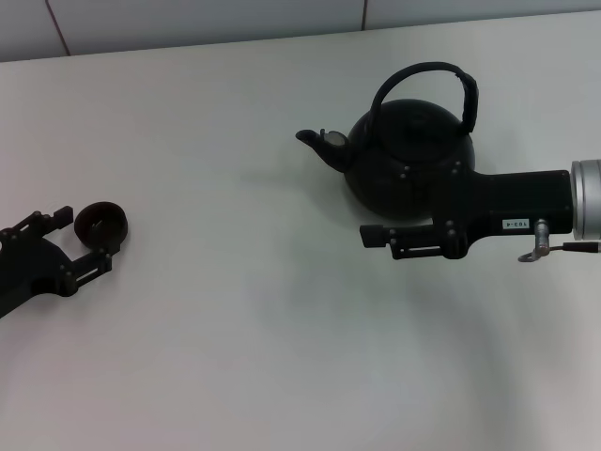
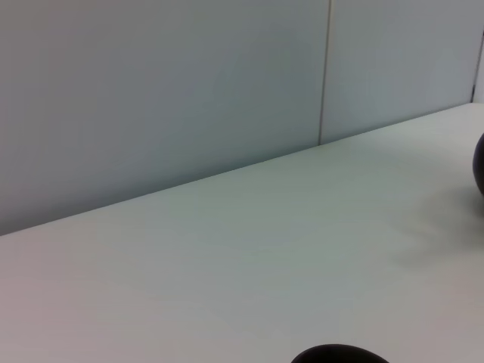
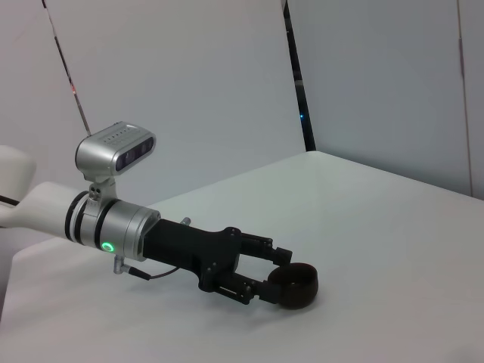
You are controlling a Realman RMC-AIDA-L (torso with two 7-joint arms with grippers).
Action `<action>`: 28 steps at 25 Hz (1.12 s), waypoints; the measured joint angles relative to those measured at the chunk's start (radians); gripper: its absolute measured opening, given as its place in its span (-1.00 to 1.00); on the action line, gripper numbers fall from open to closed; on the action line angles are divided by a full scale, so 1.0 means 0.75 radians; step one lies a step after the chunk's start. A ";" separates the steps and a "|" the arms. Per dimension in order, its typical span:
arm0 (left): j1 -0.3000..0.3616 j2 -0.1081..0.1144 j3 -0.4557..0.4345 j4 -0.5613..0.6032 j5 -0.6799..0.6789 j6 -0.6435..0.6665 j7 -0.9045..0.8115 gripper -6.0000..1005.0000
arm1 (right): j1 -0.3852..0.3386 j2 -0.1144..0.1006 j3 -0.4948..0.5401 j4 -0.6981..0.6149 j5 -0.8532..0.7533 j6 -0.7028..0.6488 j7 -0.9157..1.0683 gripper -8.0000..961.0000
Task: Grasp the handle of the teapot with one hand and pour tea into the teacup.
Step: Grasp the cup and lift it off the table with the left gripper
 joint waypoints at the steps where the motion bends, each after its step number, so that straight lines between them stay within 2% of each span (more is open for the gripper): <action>1: 0.000 0.000 0.000 0.000 0.000 -0.002 0.000 0.53 | 0.000 0.000 0.000 0.000 0.000 0.000 0.000 0.49; 28: -0.020 -0.002 0.029 -0.002 -0.003 -0.049 -0.001 0.50 | 0.000 0.001 0.000 -0.005 0.000 0.000 0.002 0.50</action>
